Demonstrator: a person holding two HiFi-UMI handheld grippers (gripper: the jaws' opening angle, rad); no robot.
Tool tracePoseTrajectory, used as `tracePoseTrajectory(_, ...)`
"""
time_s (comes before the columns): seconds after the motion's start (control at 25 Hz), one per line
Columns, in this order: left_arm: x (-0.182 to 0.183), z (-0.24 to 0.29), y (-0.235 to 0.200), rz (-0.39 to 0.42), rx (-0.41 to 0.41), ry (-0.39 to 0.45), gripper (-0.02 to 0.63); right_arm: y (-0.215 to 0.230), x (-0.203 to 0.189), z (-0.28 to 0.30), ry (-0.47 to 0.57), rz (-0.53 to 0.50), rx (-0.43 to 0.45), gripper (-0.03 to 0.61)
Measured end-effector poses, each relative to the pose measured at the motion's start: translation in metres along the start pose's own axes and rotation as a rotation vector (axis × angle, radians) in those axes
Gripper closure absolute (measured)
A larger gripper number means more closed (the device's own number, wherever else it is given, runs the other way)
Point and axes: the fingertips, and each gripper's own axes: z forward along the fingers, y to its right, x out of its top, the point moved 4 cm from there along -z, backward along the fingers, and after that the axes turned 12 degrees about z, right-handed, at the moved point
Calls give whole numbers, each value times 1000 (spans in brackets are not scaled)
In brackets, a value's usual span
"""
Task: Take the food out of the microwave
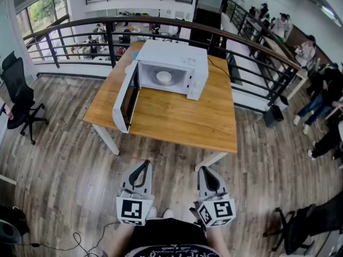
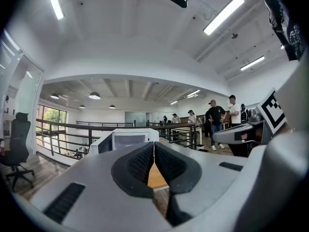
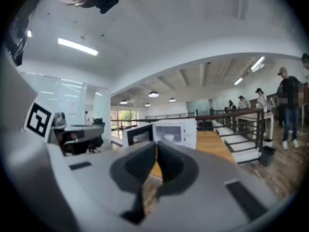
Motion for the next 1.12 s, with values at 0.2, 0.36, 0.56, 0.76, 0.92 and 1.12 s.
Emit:
tracePoseTrajectory(0.2,1,1,2,0,5,5,580,1,3,1,0,-10,6,543)
tracePoseTrajectory(0.36,2,0,5,2,4,1,580,1,3,-1,0,-15,16,543)
tracePoseTrajectory(0.56,4,-4,10,0,8,4,580,1,3,-6,-2,-22,31,543)
tracePoseTrajectory(0.76,8,-9,17,7,18,5,580,4,5,-12,-1,-32,40,543)
tracePoseTrajectory(0.92,11,-11,25,11,33,14,580,12,6,-19,10,-37,43,543)
tracePoseTrajectory(1.12,7,-12,41,5,36,10,580,31,2,-30,4,-24,34,543)
